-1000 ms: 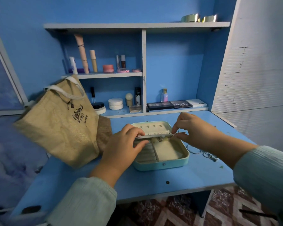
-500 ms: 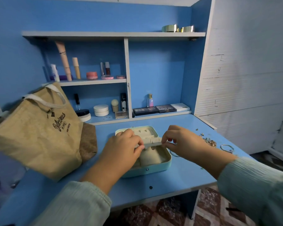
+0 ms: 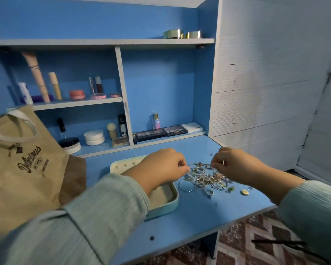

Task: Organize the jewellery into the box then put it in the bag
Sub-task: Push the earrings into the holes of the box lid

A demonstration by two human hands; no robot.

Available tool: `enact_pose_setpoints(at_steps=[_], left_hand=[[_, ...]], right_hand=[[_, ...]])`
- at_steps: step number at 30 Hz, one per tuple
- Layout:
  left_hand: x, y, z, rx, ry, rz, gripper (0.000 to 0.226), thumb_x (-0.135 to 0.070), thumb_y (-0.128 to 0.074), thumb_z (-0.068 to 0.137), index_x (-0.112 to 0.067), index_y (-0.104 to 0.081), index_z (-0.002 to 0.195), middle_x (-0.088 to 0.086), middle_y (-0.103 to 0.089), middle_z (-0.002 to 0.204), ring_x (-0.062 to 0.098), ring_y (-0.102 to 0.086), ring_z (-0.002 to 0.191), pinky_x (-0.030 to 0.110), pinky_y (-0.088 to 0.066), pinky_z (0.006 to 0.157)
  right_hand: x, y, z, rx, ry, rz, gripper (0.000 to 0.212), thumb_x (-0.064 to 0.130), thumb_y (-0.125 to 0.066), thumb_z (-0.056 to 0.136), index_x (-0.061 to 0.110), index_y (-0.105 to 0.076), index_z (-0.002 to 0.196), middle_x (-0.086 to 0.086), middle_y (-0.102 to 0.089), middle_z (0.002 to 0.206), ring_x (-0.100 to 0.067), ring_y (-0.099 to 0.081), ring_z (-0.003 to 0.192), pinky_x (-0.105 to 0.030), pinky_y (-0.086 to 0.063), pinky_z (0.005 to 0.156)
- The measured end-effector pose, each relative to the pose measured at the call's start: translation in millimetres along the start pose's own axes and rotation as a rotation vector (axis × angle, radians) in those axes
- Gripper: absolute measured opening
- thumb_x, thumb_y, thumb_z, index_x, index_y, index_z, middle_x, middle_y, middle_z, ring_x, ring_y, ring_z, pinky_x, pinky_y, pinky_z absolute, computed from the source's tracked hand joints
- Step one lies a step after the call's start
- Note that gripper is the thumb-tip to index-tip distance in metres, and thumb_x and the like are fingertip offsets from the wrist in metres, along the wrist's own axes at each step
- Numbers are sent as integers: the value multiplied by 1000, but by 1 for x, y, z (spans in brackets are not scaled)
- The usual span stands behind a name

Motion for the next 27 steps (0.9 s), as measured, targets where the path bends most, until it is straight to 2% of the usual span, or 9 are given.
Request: enact_pose_setpoints(at_steps=[4,7,9,11,13,17,19,22,27], left_hand=[[-8,-7,41,110,21,22,28,-46,-47,94,-26,-63,106,-8,-60,114,13,-54,101,34,-46,90],[-17,-16,67,186,30,7,30,-43,-45,95,-25,-61,112,-10,-59,118,10,-51,97,27,-42,86],[-23,-23,83,212,21,12,30,-41,-45,96,-25,-61,115,-9,-58,121,11,-52,101,27,-43,88],[-26,-30,98,228,11,32,29,-38,-45,96,-25,-60,117,-9,-58,122,12,-53,108,30,-43,94],[-29,-37,111,231,6,22,27,-35,-47,96,-26,-59,118,-9,-58,122,12,-54,109,30,-43,95],[-30,-47,138,220,-10,-23,26,-29,-46,97,-28,-56,121,-8,-57,123,11,-55,107,29,-45,93],[-30,-52,150,215,-30,-48,26,-26,-46,98,-30,-55,121,-8,-57,122,11,-55,106,28,-45,92],[-32,-58,164,202,-82,-87,28,-21,-45,98,-33,-57,121,-9,-56,123,9,-54,108,25,-43,90],[-40,-69,178,209,-189,-23,30,-22,-49,97,-34,-56,124,-10,-57,123,7,-53,108,23,-40,87]], right_hand=[[-50,6,1,64,-198,-39,25,27,-46,96,18,-67,107,2,-59,108,-16,-56,90,-28,-47,79],[-80,4,3,110,-284,-20,26,21,-45,96,18,-66,110,2,-63,113,-18,-58,95,-28,-48,81],[-91,1,6,138,-298,-10,27,18,-43,97,18,-65,113,1,-63,116,-17,-58,95,-24,-44,78],[-97,-2,11,163,-300,13,28,17,-42,98,18,-62,117,1,-62,119,-13,-53,87,-20,-38,73],[-101,-6,19,169,-296,54,28,16,-42,98,18,-61,119,0,-61,120,-12,-52,86,-20,-38,73],[-109,-15,35,175,-280,95,30,13,-45,96,18,-59,122,0,-59,125,-17,-55,109,-19,-40,83],[-112,-20,41,193,-265,94,32,11,-46,95,17,-58,124,0,-57,127,-17,-53,113,-21,-39,88],[-115,-27,48,221,-245,53,32,13,-45,95,20,-58,123,0,-58,125,-18,-53,112,-25,-41,91],[-115,-33,57,272,-194,-35,29,21,-47,95,26,-56,122,1,-61,114,-15,-53,91,-26,-43,76]])
Point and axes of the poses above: each hand's wrist, its own z-axis towards the middle knuckle, its own y-axis out of the back of the hand, x = y × z, the point moved 4 cm from there along z, towards the middle knuckle
